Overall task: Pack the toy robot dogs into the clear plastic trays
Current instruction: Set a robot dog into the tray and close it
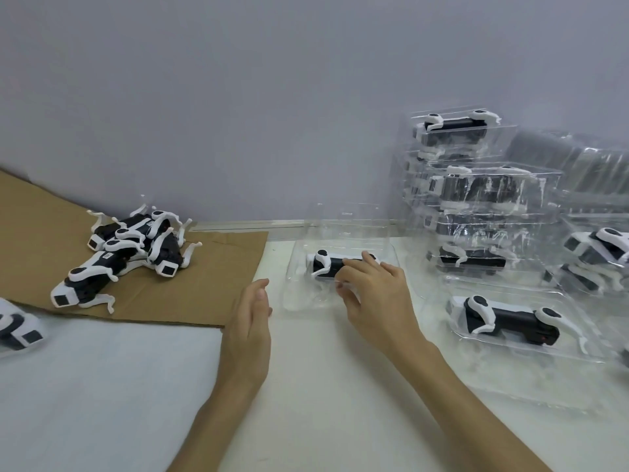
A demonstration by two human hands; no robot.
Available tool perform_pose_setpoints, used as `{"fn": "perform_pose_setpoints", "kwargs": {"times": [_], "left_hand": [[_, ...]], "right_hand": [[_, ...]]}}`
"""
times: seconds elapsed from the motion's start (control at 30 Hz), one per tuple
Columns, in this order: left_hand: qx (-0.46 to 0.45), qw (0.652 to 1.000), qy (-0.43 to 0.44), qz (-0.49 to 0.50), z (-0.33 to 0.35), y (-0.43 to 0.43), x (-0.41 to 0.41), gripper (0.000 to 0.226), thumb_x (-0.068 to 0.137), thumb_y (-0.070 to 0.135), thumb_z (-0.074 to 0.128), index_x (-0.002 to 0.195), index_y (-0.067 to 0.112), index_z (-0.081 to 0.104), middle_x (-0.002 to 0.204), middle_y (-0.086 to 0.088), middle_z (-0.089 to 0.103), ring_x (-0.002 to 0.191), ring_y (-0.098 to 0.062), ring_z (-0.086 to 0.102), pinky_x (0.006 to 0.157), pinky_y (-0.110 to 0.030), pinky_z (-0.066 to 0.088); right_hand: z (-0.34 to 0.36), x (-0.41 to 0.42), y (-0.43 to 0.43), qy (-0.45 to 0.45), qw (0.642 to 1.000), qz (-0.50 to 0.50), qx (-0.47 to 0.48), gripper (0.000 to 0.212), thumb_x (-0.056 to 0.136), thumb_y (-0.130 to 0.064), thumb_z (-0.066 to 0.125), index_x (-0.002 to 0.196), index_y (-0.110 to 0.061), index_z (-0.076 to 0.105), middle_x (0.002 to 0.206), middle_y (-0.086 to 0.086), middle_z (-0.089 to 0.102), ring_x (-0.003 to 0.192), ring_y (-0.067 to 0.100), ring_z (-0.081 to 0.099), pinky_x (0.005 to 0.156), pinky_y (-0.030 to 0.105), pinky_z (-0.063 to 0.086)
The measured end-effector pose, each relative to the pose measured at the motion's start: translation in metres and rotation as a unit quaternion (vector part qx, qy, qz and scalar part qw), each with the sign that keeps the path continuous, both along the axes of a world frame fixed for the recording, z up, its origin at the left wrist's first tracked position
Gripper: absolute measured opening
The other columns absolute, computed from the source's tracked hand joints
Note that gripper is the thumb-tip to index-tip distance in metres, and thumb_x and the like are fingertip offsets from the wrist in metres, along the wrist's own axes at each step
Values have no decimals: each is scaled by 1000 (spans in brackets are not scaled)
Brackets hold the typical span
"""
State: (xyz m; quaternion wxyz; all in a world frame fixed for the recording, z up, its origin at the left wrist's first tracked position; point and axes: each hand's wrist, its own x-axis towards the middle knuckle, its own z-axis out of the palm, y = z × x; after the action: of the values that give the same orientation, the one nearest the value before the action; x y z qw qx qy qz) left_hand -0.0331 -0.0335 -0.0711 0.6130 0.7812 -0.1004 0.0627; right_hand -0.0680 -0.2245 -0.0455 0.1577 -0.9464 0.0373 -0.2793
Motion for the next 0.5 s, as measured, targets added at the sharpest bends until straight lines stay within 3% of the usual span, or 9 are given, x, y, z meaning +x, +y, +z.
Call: {"fn": "perform_pose_setpoints", "kwargs": {"times": [0.07, 0.13, 0.23, 0.37, 0.43, 0.5], "left_hand": [[0, 1000, -5, 3, 0, -2, -1, 28, 109, 36, 31, 122, 41, 56, 119, 28, 56, 94, 10, 61, 73, -5, 37], [13, 1000, -11, 25, -1, 0, 0, 23, 109, 33, 36, 116, 37, 58, 114, 20, 60, 87, 3, 64, 72, -15, 40], [134, 990, -31, 43, -4, -5, 3, 13, 101, 25, 51, 105, 33, 60, 106, 12, 64, 88, -8, 63, 68, -23, 40], [418, 898, -132, -20, -5, -24, 17, 39, 98, 32, 52, 137, 23, 51, 140, 4, 47, 113, -20, 56, 91, -35, 45], [481, 864, -141, -41, 3, -40, 31, 53, 101, 36, 45, 150, 21, 34, 156, 0, 30, 118, -23, 56, 92, -37, 48], [515, 842, -155, -34, 13, -64, 49, 53, 102, 35, 42, 150, 17, 32, 155, -6, 35, 115, -25, 57, 87, -38, 51]], "right_hand": [[2, -2, -1, -45, 999, -9, 12, 13, 87, -5, 69, 90, -17, 69, 105, -6, 72, 134, 28, 53, 98, 38, 34], [2, -4, 2, -110, 993, -35, 23, 11, 89, -6, 67, 93, -17, 68, 109, -7, 72, 132, 29, 55, 98, 42, 39], [4, -4, 13, -206, 975, -74, 29, 8, 93, -10, 62, 96, -15, 67, 127, -3, 68, 135, 31, 53, 102, 44, 40], [-1, -3, 22, -266, 961, -72, 33, 10, 96, -9, 61, 96, -11, 70, 135, 2, 65, 137, 32, 50, 104, 48, 42], [0, -4, 23, -289, 954, -71, 32, 12, 97, -9, 59, 95, -11, 70, 136, 3, 64, 138, 31, 49, 105, 46, 42], [2, -2, 21, -319, 945, -67, 30, 14, 98, -11, 56, 94, -10, 70, 137, 3, 63, 139, 30, 49, 107, 44, 40]]}}
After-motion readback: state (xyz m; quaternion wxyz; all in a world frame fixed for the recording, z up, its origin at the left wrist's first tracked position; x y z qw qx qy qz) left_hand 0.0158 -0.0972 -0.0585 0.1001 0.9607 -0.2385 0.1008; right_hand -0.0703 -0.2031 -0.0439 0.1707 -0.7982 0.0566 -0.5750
